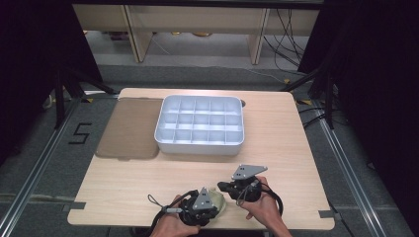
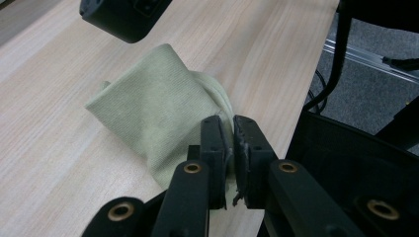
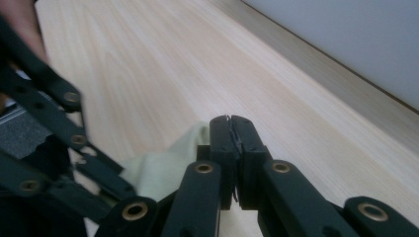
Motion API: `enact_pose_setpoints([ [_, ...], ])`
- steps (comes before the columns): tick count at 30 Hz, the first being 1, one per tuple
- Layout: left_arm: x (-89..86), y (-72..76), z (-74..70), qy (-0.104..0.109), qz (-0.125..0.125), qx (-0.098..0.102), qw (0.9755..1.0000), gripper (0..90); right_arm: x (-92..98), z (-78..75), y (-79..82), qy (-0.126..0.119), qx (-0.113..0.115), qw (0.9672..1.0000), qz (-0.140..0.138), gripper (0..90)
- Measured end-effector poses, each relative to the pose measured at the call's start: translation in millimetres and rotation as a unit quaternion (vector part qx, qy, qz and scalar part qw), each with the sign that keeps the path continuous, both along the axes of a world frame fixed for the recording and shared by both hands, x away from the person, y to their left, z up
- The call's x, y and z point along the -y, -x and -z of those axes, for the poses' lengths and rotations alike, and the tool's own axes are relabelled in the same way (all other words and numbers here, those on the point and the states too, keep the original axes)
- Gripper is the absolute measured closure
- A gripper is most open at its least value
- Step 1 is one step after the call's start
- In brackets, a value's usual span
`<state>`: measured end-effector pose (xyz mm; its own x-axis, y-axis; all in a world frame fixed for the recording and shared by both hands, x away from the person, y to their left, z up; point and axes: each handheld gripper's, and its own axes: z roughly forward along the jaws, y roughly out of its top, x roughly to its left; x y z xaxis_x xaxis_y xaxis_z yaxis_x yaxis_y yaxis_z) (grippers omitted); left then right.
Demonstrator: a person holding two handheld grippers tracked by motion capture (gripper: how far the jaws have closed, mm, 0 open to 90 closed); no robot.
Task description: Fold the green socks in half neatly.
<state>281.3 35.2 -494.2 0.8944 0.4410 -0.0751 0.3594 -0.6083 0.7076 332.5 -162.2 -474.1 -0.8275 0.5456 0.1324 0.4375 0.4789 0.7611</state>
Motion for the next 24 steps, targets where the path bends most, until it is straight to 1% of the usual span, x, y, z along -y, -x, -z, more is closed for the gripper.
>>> enact_pose_setpoints([
  [1,0.0,0.0,0.0,0.0,0.0,0.0,1.0,82.6,0.0,0.0,0.0,0.0,0.0,1.0,0.0,89.0],
  [2,0.3,-0.4,1.1,0.0,0.004,0.007,1.0,82.5,-2.7,-2.6,3.6,-0.004,0.007,0.9999,-0.009,89.0],
  [4,0.7,0.4,0.9,0.0,0.003,0.006,1.0,82.5,-5.3,-4.0,5.6,-0.01,0.001,0.9997,-0.023,89.0],
  [6,0.6,0.4,1.0,0.0,0.002,0.005,1.0,82.5,-6.6,-3.9,7.0,-0.012,-0.004,0.9997,-0.021,89.0],
  [7,0.5,0.3,1.1,0.001,0.002,0.005,1.0,82.4,-7.8,-2.0,7.2,-0.012,-0.004,0.9995,-0.029,89.0],
  [8,0.4,0.2,0.9,0.0,0.002,0.005,1.0,82.4,-7.8,-2.0,7.2,-0.012,-0.004,0.9995,-0.029,89.0],
  [9,0.0,0.3,0.4,-0.004,0.003,0.004,1.0,82.4,-8.8,1.0,7.9,-0.006,-0.012,0.9995,-0.03,89.1],
  [10,0.4,0.2,1.2,0.001,0.001,0.005,1.0,82.4,-8.8,2.1,8.1,-0.003,-0.021,0.9993,-0.032,89.3],
  [11,0.7,0.9,1.7,0.004,-0.005,-0.001,1.0,82.3,-9.2,5.0,6.8,0.001,-0.02,0.9991,-0.038,89.3],
  [12,0.5,0.7,1.6,0.004,-0.005,-0.001,1.0,82.2,-9.1,7.4,6.3,0.009,-0.022,0.9991,-0.036,89.6],
  [13,0.0,0.0,1.5,0.0,-0.005,0.002,1.0,81.9,-9.0,9.5,6.8,0.019,-0.032,0.9988,-0.032,90.0],
  [14,-0.4,-0.2,1.6,0.0,-0.004,0.001,1.0,81.3,-7.6,13.3,3.5,0.032,-0.023,0.9985,-0.038,90.0],
  [15,-0.4,-0.2,1.6,0.0,-0.004,0.001,1.0,80.7,-7.6,13.3,3.5,0.032,-0.023,0.9985,-0.038,90.0],
  [16,-0.8,0.0,0.9,0.004,-0.001,0.001,1.0,80.7,-7.0,16.2,4.0,0.037,-0.033,0.9984,-0.028,90.0],
  [17,-1.9,-0.1,-0.2,0.013,-0.005,-0.009,0.9999,78.8,-5.9,19.6,2.8,0.037,-0.038,0.9981,-0.029,90.0],
  [18,-1.9,0.5,-1.3,0.031,-0.012,-0.015,0.9993,77.4,-5.9,19.5,1.8,0.039,-0.032,0.9981,-0.034,90.0],
  [19,-3.5,0.2,-3.3,0.037,-0.013,-0.018,0.9991,76.7,-6.3,18.8,2.3,0.044,-0.028,0.998,-0.035,90.0],
  [20,-5.3,-0.4,-6.3,0.041,-0.011,-0.013,0.999,76.3,-6.9,18.7,3.8,0.042,-0.035,0.9981,-0.028,90.0],
  [22,-10.7,-1.7,-13.1,0.048,-0.018,-0.009,0.9986,76.3,-6.5,18.6,3.3,0.044,-0.038,0.998,-0.026,90.0],
  [23,-10.7,-1.7,-13.1,0.048,-0.018,-0.009,0.9986,76.3,-6.5,18.6,3.3,0.044,-0.038,0.998,-0.026,90.0],
  [24,-13.0,-2.4,-15.4,0.06,-0.02,-0.012,0.9979,76.8,-6.0,19.3,2.4,0.042,-0.035,0.9981,-0.028,90.0],
])
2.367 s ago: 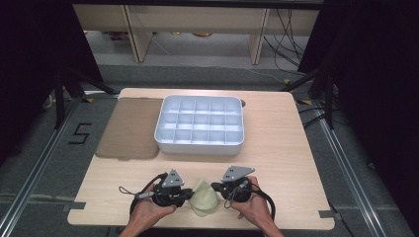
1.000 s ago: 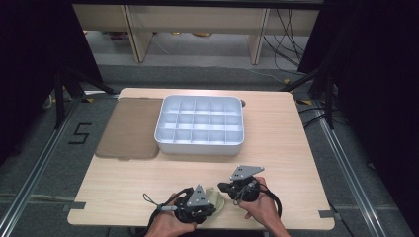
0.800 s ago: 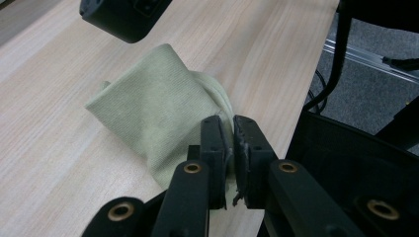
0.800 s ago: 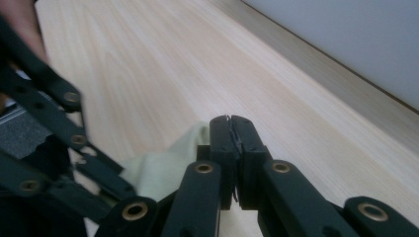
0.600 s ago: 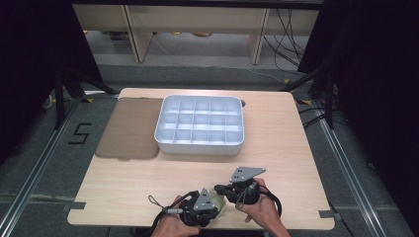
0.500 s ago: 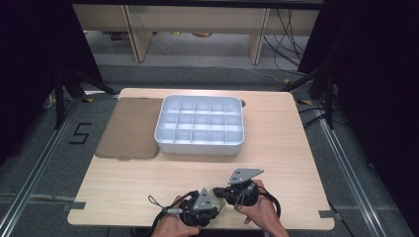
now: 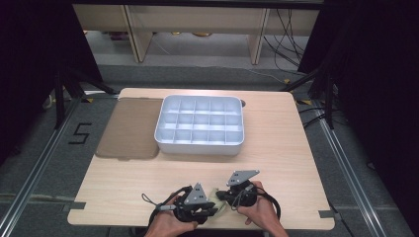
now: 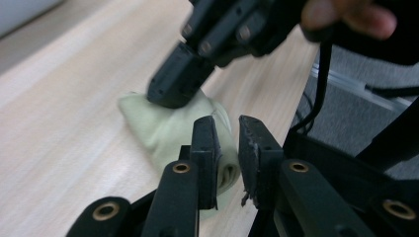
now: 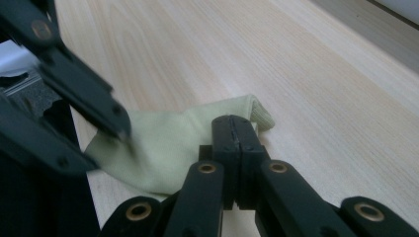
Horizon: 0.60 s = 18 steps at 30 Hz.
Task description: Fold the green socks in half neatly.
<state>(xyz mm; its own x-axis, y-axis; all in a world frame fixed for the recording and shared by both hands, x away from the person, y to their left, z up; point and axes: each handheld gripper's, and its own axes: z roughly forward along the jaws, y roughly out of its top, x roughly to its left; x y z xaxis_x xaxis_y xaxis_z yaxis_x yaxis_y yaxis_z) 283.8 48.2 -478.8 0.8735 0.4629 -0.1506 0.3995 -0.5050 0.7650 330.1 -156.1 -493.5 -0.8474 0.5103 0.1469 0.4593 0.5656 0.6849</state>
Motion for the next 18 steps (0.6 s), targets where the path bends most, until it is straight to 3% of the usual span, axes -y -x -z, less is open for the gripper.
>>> enact_pose_setpoints([
  [5,-7.5,-3.1,-4.7,0.018,-0.015,-0.016,0.9996,80.2,0.4,-0.1,0.0,0.0,-0.004,1.0,0.004,90.0],
  [9,-0.2,-0.9,4.6,0.002,0.0,-0.031,0.9995,83.3,0.1,0.3,-0.3,0.001,0.001,1.0,0.0,90.0],
  [10,3.3,0.0,10.7,-0.017,0.003,-0.037,0.9992,85.8,0.2,0.5,-0.9,0.0,0.004,1.0,-0.004,90.0],
  [12,3.4,-1.7,15.5,-0.035,0.012,-0.028,0.9989,86.8,0.2,-0.3,-0.3,0.003,0.008,0.9999,-0.007,90.0],
  [15,-0.7,-5.4,17.9,-0.05,0.013,-0.024,0.9984,88.4,0.1,-0.6,0.0,0.004,0.008,0.9999,-0.007,90.0],
  [16,-0.3,-4.9,18.9,-0.042,-0.004,-0.027,0.9988,88.7,0.0,-1.1,1.0,0.003,0.0,1.0,-0.004,90.0],
  [17,-3.5,-7.6,17.2,-0.059,0.006,-0.017,0.9981,88.7,0.2,-1.3,1.0,0.004,-0.001,1.0,-0.005,90.0],
  [18,-3.5,-7.6,17.2,-0.059,0.006,-0.017,0.9981,88.7,0.5,-1.1,0.7,0.005,0.0,1.0,-0.005,90.0],
])
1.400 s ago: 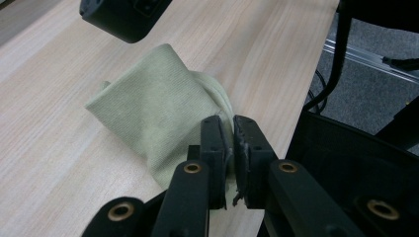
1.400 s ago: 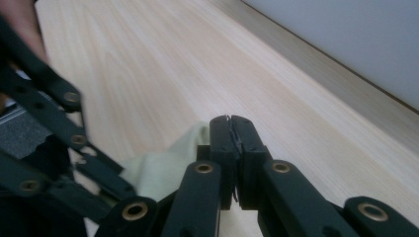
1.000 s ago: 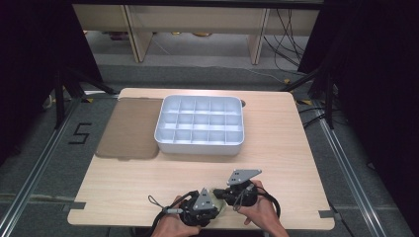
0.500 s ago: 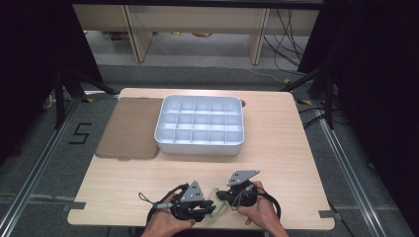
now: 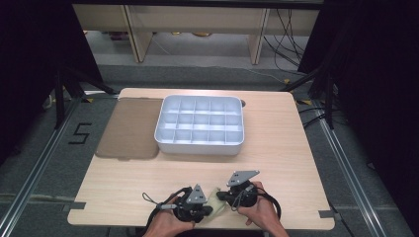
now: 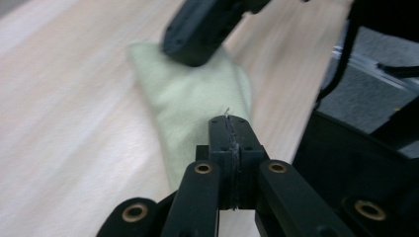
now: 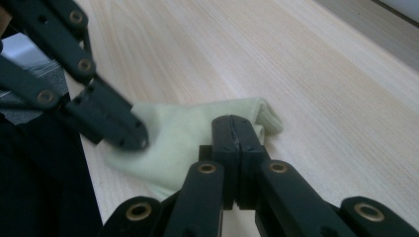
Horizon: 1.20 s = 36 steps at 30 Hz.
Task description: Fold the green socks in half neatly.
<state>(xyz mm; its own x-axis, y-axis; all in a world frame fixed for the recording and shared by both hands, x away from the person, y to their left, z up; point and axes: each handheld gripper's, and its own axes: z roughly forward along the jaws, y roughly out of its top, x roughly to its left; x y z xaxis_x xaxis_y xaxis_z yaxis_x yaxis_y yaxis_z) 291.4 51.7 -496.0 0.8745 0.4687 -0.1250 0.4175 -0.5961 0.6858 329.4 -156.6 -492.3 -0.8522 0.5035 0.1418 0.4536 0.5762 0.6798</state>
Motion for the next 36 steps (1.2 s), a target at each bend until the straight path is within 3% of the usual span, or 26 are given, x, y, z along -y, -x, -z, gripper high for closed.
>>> enact_pose_setpoints([
  [3,-6.9,-6.8,0.3,-0.006,-0.013,0.011,0.9998,88.6,0.2,-0.8,2.4,-0.001,-0.012,0.9999,0.012,90.0],
  [6,-8.7,-8.3,1.0,-0.001,-0.022,0.004,0.9997,88.4,1.2,-1.3,1.4,0.003,-0.003,1.0,0.0,90.0],
  [10,-9.5,-10.5,0.3,-0.01,-0.015,0.016,0.9997,88.2,1.1,-1.5,4.1,0.005,-0.002,1.0,0.004,90.0],
  [12,-9.4,-11.0,1.5,-0.004,-0.026,0.011,0.9996,88.1,1.5,-1.4,5.0,0.005,-0.002,1.0,0.004,90.0],
  [19,-9.2,-10.3,3.4,-0.005,-0.027,0.017,0.9995,88.1,1.8,-3.1,5.1,0.003,-0.007,1.0,0.003,89.0],
  [27,-10.2,-11.1,3.7,-0.001,-0.022,0.017,0.9996,88.0,4.2,-8.1,2.9,-0.02,-0.001,0.9996,0.018,80.2],
  [29,-9.9,-11.1,3.6,-0.002,-0.022,0.017,0.9996,88.0,6.5,-10.2,0.3,-0.034,0.01,0.9989,0.032,71.9],
  [31,-9.4,-10.2,4.1,0.001,-0.027,0.012,0.9996,87.9,7.4,-11.3,-0.7,-0.04,0.011,0.9985,0.034,70.5],
  [36,-9.2,-10.0,4.1,0.0,-0.027,0.014,0.9995,87.8,10.1,-9.8,-5.0,-0.045,-0.012,0.9974,0.055,61.0],
])
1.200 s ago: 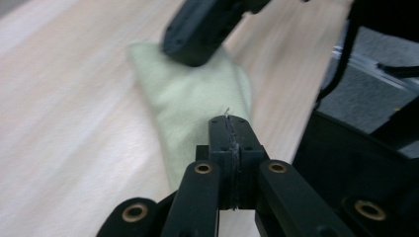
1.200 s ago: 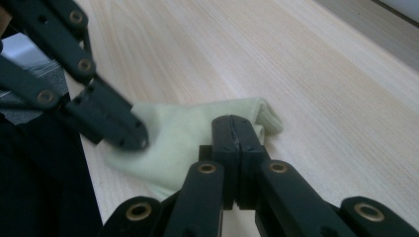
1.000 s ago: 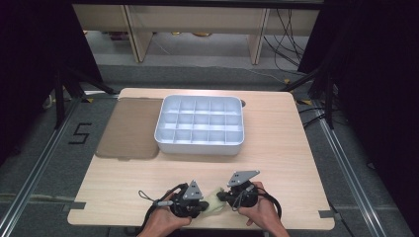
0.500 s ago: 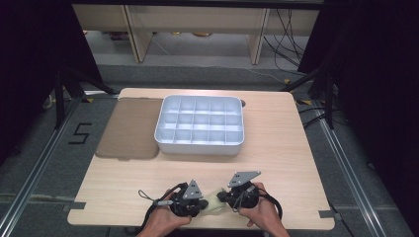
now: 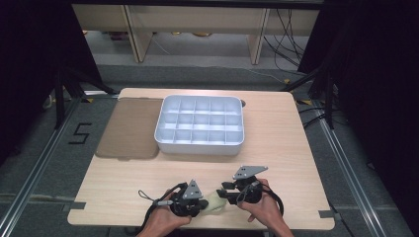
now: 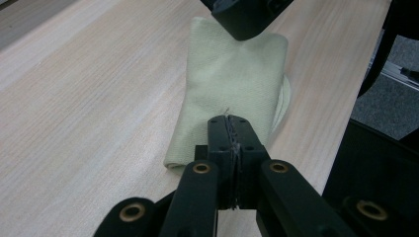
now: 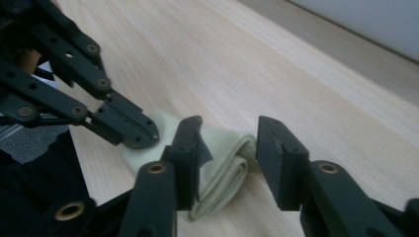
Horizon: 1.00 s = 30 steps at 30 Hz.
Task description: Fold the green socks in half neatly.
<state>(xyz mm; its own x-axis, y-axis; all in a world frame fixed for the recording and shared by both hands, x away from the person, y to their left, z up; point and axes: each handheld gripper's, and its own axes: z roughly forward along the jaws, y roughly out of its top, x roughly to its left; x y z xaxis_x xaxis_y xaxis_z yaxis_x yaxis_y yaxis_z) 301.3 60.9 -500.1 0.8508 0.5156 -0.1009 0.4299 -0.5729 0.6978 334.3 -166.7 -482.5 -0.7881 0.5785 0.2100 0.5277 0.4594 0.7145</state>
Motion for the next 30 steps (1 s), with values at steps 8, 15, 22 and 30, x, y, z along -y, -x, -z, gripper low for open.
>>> enact_pose_setpoints([
  [8,0.1,0.2,0.3,0.001,-0.001,-0.001,1.0,87.6,-6.1,12.8,-2.7,0.032,-0.036,0.9988,-0.008,49.8],
  [15,-0.3,0.1,0.4,0.0,0.002,0.0,1.0,87.5,-7.8,15.9,-5.7,0.035,-0.044,0.9983,-0.012,49.0],
  [22,-0.5,-0.1,0.6,-0.002,0.003,0.001,1.0,87.5,-7.8,17.1,-9.2,0.04,-0.044,0.9982,-0.011,40.5],
  [30,-1.2,-1.2,0.1,-0.009,0.01,0.01,0.9999,87.4,-5.6,20.8,-14.7,0.014,-0.071,0.9968,-0.035,54.4],
])
